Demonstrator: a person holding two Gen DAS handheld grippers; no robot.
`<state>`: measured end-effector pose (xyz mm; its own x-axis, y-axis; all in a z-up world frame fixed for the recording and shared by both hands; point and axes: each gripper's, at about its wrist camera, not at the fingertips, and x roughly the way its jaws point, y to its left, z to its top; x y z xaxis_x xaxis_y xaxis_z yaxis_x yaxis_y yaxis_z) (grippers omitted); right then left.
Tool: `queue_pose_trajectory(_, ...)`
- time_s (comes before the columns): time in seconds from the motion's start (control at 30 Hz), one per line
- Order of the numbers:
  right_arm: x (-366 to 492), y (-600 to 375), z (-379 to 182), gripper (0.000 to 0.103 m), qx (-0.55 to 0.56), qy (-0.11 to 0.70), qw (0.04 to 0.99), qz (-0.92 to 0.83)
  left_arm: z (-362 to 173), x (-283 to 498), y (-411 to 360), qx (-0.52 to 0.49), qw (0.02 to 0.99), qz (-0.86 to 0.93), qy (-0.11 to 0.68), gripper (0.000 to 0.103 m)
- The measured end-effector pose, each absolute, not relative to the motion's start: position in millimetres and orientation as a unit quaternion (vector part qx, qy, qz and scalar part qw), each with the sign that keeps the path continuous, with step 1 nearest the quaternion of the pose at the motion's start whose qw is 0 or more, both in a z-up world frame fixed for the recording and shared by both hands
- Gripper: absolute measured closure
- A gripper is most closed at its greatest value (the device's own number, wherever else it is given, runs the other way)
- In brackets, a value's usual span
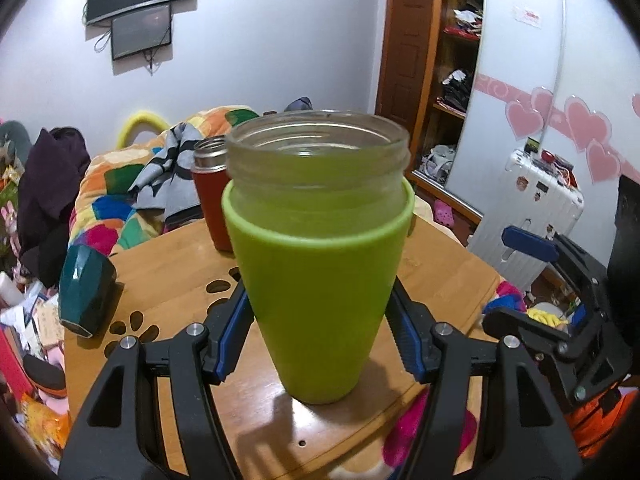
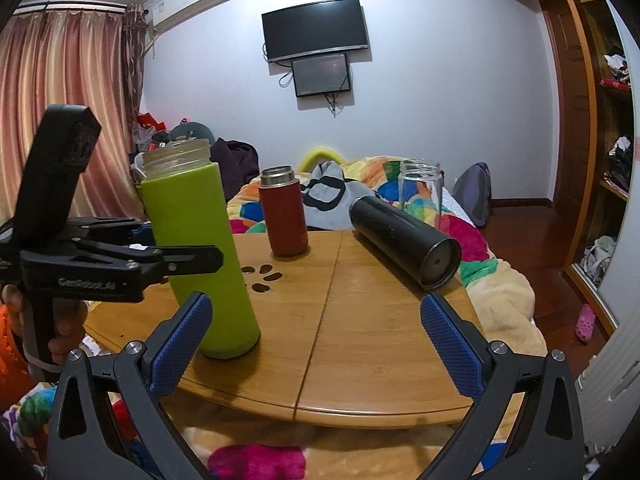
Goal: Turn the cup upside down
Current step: 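Lift the green cup with the left tool and tilt it sideways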
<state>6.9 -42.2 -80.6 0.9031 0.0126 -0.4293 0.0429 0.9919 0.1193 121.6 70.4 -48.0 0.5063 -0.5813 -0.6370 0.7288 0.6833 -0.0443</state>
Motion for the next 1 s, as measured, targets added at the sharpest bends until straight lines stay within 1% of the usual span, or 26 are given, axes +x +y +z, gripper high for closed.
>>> queue_pose_trajectory(0.27, 26.2, -25.0, -94.2, 0.000, 0.062, 0.229, 0.971, 0.037, -49.6, 116.7, 74.2, 0.109, 0.861, -0.386, 0.314, 0.039)
queue_pose_trajectory(0.53, 64.7, -3.1, -123.1, 0.000, 0.057, 0.251, 0.959, 0.121, -42.7, 121.1, 88.0, 0.062, 0.851, -0.415, 0.315, 0.039)
queue_pose_trajectory(0.67, 82.7, 10.4, -132.4, 0.001, 0.046, 0.264, 0.953, 0.143, -42.4, 121.0, 89.0, 0.059, 0.851, -0.418, 0.312, 0.039)
queue_pose_trajectory(0.77, 90.2, 22.4, -136.7, 0.008, 0.028, 0.268, 0.951, 0.153, -42.2, 121.2, 89.7, 0.054, 0.851, -0.420, 0.311, 0.039)
queue_pose_trajectory(0.83, 95.0, 27.7, -139.4, 0.020, 0.024, 0.267, 0.949, 0.165, -42.5, 124.4, 93.5, 0.042, 0.851, -0.421, 0.313, 0.039)
queue_pose_trajectory(0.9, 97.3, 31.0, -140.4, 0.029, 0.020, 0.268, 0.949, 0.165, -43.4, 127.9, 99.5, 0.029, 0.849, -0.423, 0.316, 0.039)
queue_pose_trajectory(1.0, 93.7, 36.4, -143.9, 0.032, 0.013, 0.272, 0.949, 0.158, -43.6, 135.1, 107.6, 0.001, 0.844, -0.427, 0.325, 0.039)
